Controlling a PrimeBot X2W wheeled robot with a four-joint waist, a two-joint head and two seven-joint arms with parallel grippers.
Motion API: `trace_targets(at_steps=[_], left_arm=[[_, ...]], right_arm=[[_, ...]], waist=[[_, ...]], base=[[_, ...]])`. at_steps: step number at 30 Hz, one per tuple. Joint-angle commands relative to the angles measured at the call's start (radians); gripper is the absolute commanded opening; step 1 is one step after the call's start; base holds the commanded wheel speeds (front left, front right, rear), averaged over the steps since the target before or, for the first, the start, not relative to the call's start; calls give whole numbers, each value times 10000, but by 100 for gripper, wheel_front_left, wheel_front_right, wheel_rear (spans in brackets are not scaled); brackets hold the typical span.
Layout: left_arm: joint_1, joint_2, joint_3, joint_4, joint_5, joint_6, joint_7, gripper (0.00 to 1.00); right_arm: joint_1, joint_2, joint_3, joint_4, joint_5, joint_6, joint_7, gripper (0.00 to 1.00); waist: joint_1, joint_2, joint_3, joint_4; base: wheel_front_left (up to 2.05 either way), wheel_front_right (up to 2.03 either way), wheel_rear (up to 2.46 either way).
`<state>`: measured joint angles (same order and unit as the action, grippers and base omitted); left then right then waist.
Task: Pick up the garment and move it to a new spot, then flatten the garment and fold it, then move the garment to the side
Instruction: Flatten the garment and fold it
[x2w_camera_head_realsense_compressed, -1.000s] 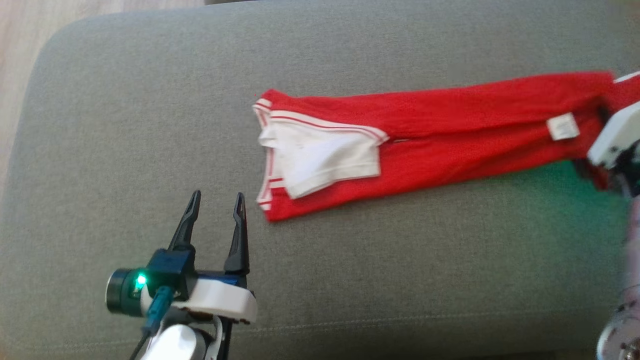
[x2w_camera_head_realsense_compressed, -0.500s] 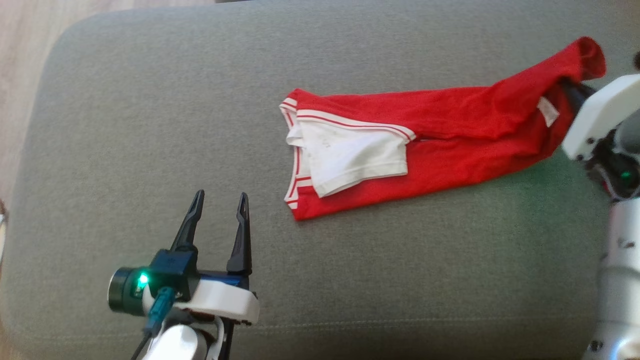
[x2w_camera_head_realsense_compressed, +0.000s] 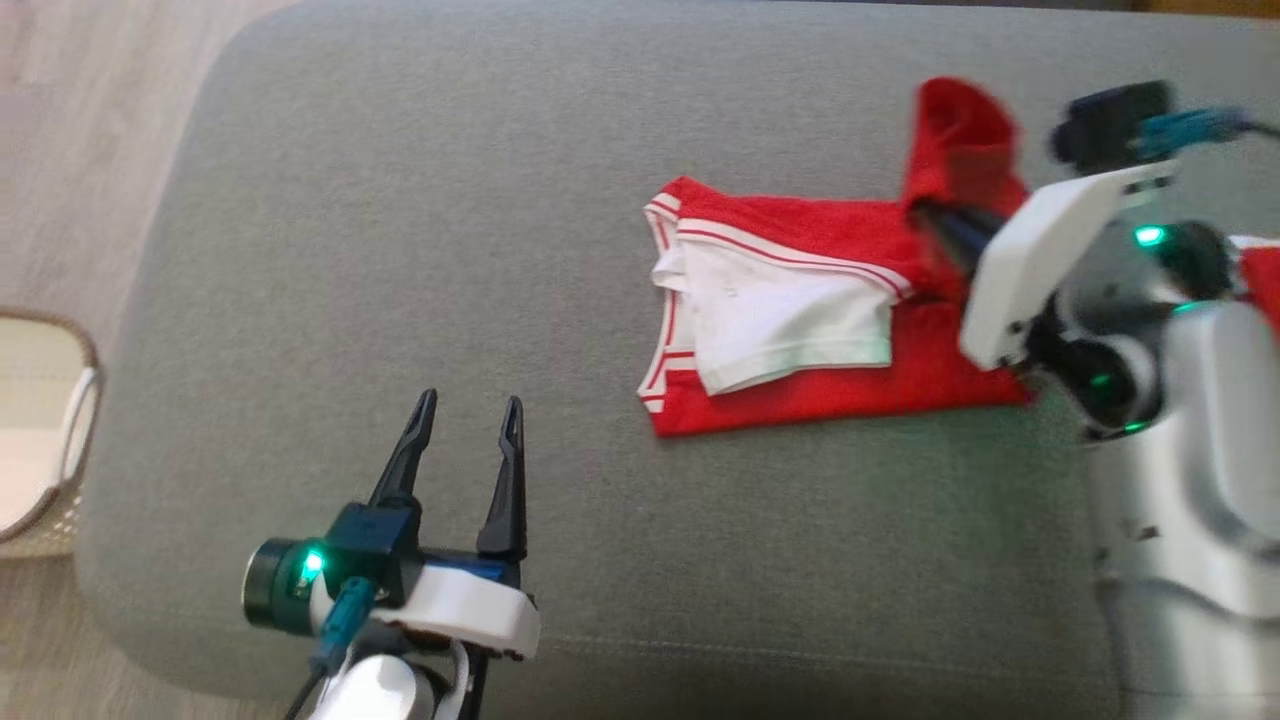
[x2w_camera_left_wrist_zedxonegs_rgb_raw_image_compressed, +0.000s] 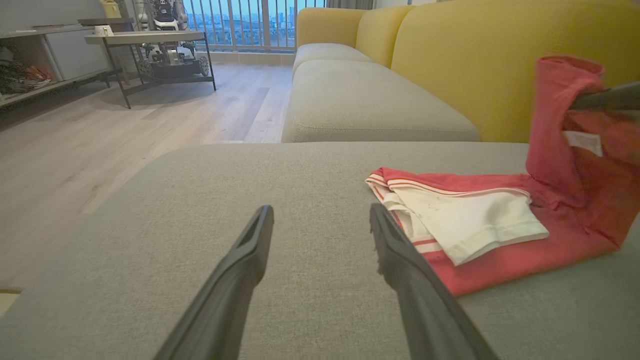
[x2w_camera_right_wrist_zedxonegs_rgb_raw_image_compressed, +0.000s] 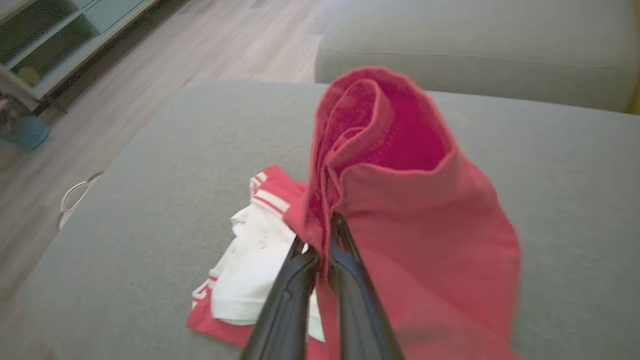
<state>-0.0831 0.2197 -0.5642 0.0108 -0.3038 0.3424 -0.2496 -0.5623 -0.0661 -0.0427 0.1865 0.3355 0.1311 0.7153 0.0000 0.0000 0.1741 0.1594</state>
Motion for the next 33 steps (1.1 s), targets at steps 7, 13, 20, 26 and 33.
trace_targets(at_steps=[7, 13, 20, 26, 33], left_arm=[[-385, -142, 257, -98, -158, -96, -119, 100], [-452, -334, 155, 48, -160, -206, -120, 100], [-499, -448, 121, 161, -95, -319, -121, 100], [-461, -465, 165, 173, -54, -297, -121, 100], [-344, -302, 254, 14, 76, -172, -121, 100]], right_arm=[[-637, 156, 1425, 829, 886, -4, -515, 0], [-1146, 157, 2031, 2296, 1402, -4, -1142, 0], [-1777, 157, 2825, 4176, 2022, -4, -1867, 0], [-2030, 158, 3240, 4925, 2617, -4, -2761, 100], [-2488, 158, 3003, 4704, 2807, -4, -4283, 100]], waist=[[0, 0, 13, 691], [0, 0, 51, 1123], [0, 0, 96, 1463], [0, 0, 112, 1423], [0, 0, -35, 845]], base=[[0, 0, 0], [0, 0, 0], [0, 0, 0], [0, 0, 0], [0, 0, 0]])
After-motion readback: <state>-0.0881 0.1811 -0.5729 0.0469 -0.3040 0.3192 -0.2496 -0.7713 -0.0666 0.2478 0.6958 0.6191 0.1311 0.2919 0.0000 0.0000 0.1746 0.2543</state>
